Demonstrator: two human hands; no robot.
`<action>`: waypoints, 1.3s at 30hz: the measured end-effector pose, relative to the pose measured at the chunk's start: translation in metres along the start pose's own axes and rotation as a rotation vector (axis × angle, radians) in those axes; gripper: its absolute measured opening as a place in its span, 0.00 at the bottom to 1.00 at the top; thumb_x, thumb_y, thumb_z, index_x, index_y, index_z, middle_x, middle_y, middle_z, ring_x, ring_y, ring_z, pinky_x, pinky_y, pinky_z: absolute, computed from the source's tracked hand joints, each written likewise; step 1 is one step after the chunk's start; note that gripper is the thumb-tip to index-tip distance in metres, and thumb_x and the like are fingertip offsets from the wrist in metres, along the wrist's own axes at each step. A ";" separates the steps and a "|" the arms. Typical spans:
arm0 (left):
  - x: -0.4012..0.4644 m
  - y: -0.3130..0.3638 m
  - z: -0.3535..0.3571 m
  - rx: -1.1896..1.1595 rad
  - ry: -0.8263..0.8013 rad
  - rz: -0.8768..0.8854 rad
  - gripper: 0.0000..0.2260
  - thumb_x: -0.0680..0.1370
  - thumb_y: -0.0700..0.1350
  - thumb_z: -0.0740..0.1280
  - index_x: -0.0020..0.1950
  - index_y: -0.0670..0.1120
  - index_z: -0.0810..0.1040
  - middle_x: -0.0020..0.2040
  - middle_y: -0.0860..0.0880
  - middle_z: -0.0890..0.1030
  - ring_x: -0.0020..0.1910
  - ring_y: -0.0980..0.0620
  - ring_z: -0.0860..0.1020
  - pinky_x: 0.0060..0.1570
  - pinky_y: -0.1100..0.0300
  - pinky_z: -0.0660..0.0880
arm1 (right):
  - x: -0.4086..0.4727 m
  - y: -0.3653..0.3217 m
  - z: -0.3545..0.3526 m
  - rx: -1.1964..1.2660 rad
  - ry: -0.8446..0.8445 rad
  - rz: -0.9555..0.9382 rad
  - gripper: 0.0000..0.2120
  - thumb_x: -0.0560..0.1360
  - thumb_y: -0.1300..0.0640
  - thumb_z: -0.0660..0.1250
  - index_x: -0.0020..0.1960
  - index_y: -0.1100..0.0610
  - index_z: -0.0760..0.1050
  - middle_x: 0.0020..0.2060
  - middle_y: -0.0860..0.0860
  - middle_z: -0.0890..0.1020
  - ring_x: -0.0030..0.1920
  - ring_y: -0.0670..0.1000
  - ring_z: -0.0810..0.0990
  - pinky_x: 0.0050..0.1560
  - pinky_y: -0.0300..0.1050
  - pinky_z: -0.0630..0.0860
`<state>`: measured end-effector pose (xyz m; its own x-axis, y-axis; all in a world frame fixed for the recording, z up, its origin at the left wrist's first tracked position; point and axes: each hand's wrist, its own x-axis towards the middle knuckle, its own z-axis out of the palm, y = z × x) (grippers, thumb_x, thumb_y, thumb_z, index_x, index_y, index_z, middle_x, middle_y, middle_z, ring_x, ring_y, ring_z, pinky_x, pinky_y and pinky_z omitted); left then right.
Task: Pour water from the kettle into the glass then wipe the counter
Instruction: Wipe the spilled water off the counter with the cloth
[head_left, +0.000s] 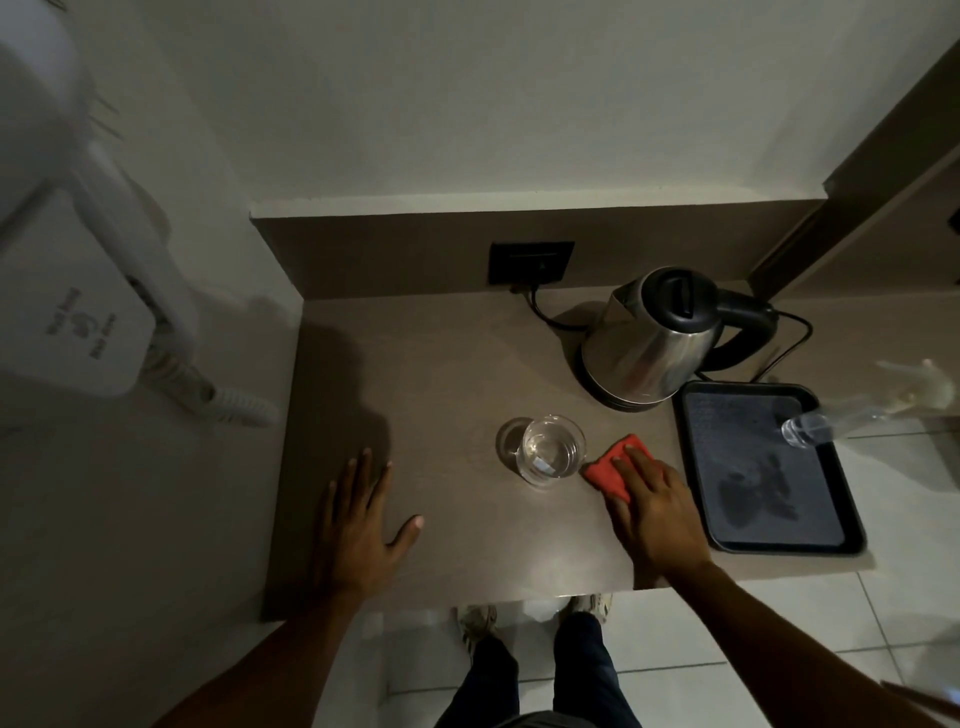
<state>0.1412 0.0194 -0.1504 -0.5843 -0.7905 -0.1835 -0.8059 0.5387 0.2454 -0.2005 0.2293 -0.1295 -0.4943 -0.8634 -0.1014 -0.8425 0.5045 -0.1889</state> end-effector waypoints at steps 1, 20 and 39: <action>0.000 0.000 0.000 -0.001 0.002 0.002 0.38 0.77 0.72 0.47 0.80 0.51 0.57 0.82 0.44 0.56 0.80 0.42 0.55 0.74 0.41 0.58 | 0.006 -0.001 -0.001 0.005 0.009 0.040 0.26 0.77 0.45 0.60 0.71 0.56 0.69 0.70 0.59 0.72 0.65 0.65 0.71 0.64 0.58 0.68; 0.000 0.004 -0.001 -0.003 0.001 0.013 0.39 0.77 0.72 0.45 0.79 0.48 0.62 0.80 0.41 0.59 0.78 0.39 0.59 0.73 0.39 0.59 | -0.073 -0.114 0.032 0.252 0.051 -0.022 0.30 0.63 0.56 0.78 0.64 0.57 0.76 0.64 0.57 0.77 0.57 0.61 0.77 0.53 0.56 0.79; 0.002 0.007 -0.005 0.031 -0.056 0.007 0.39 0.78 0.71 0.46 0.79 0.45 0.63 0.80 0.40 0.60 0.77 0.37 0.62 0.70 0.39 0.61 | -0.033 0.040 -0.052 0.468 0.209 0.189 0.24 0.73 0.51 0.64 0.67 0.59 0.73 0.65 0.59 0.77 0.64 0.59 0.73 0.65 0.63 0.69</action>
<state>0.1347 0.0204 -0.1444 -0.5936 -0.7696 -0.2351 -0.8039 0.5536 0.2175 -0.2290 0.2787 -0.0830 -0.7002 -0.7139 0.0115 -0.5730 0.5523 -0.6055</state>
